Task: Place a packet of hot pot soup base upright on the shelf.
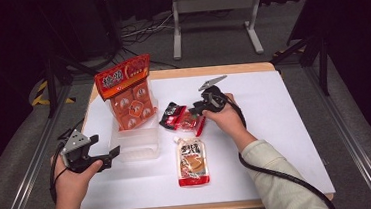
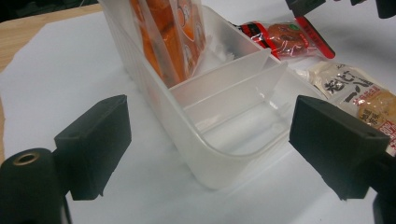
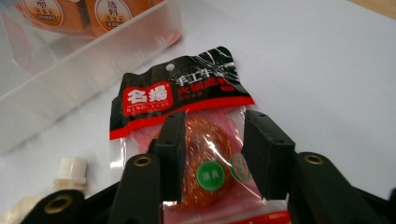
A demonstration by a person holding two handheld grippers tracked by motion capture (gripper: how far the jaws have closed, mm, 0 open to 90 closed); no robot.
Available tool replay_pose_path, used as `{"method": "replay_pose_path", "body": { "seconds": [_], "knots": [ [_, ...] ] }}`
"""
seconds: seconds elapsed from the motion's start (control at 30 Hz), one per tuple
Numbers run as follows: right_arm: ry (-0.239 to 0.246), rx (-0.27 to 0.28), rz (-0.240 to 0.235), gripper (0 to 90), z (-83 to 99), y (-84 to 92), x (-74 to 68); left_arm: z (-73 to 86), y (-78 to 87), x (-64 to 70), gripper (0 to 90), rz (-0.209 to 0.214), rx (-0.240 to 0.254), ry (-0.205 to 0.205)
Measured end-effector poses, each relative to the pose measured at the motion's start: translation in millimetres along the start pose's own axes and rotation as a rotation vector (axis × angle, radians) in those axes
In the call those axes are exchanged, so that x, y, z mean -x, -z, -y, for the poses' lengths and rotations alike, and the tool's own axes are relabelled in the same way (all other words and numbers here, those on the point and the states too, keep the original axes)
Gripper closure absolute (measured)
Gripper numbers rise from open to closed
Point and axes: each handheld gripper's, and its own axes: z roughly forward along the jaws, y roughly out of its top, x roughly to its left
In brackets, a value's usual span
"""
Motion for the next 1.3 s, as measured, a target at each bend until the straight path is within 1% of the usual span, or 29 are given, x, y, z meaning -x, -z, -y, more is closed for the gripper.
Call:
{"method": "replay_pose_path", "body": {
  "seconds": [0.03,0.1,0.13,0.2,0.33,0.43,0.53,0.6,0.67,0.7,0.73,0.8,0.83,0.87,0.93,1.0,1.1,1.13,1.2,1.3],
  "knots": [
    [-0.009,-0.003,-0.008,56.8,-1.8,-3.3,-0.7,1.5,1.4,-0.5,13.4,-0.004,0.0,0.004],
    [-0.006,-0.011,-0.024,54.5,-6.1,-12.1,-1.2,3.5,3.1,-1.4,13.4,-0.006,-0.004,0.006],
    [-0.006,-0.011,-0.024,54.5,-6.1,-12.1,-1.2,4.6,3.9,-1.9,13.4,-0.011,-0.004,0.005],
    [0.005,-0.022,-0.022,50.9,-8.5,-18.0,-0.7,6.1,5.5,-2.4,13.4,-0.015,-0.007,0.008],
    [-0.004,-0.033,-0.021,45.2,-12.3,-28.7,2.0,7.2,7.0,-2.0,13.3,-0.011,0.001,0.016],
    [-0.01,-0.041,-0.021,44.8,-13.4,-33.5,2.7,7.2,6.7,-2.2,13.3,-0.01,0.0,0.016],
    [-0.016,-0.046,-0.022,42.2,-14.6,-40.6,4.0,7.2,5.0,-3.2,13.3,-0.004,-0.002,0.016],
    [-0.024,-0.048,-0.013,39.5,-15.1,-45.5,4.6,7.1,3.6,-3.9,13.3,-0.003,-0.002,0.014],
    [-0.041,-0.051,-0.018,38.5,-15.9,-49.6,4.4,7.0,2.7,-4.5,13.3,-0.003,-0.004,0.011],
    [-0.041,-0.041,-0.027,35.4,-16.1,-51.7,4.0,6.8,2.4,-4.5,13.3,-0.001,-0.006,0.012],
    [-0.038,-0.029,-0.026,32.5,-16.2,-55.1,3.4,6.7,1.8,-4.3,13.3,-0.001,-0.001,0.014],
    [-0.03,-0.063,0.005,34.3,-18.6,-57.3,1.5,6.2,1.8,-4.3,13.3,0.001,-0.001,0.013],
    [-0.017,-0.071,0.019,33.9,-19.8,-58.2,1.2,6.0,1.9,-4.3,13.2,0.001,0.0,0.011],
    [-0.017,-0.071,0.019,33.9,-19.8,-58.2,1.2,6.0,1.9,-4.3,13.2,0.001,0.0,0.011],
    [-0.004,-0.094,0.019,28.2,-21.0,-62.4,0.5,6.0,1.9,-4.2,13.2,0.002,0.001,0.01],
    [-0.013,-0.112,0.014,22.9,-20.4,-66.1,-0.1,6.1,2.0,-4.4,13.2,0.0,0.0,0.01],
    [-0.015,-0.116,0.018,21.2,-20.8,-67.3,-1.1,6.2,2.0,-4.4,13.2,0.0,0.001,0.014],
    [-0.005,-0.132,0.019,19.8,-21.5,-68.0,-3.5,6.1,2.1,-4.4,13.1,0.0,0.001,0.01],
    [0.002,-0.14,0.022,20.0,-21.6,-68.2,-5.3,5.9,1.9,-4.1,13.1,0.001,0.003,0.011],
    [0.031,-0.181,0.037,25.4,-23.3,-67.5,-11.2,4.8,2.0,-2.4,13.1,0.005,0.004,0.012]
  ]
}}
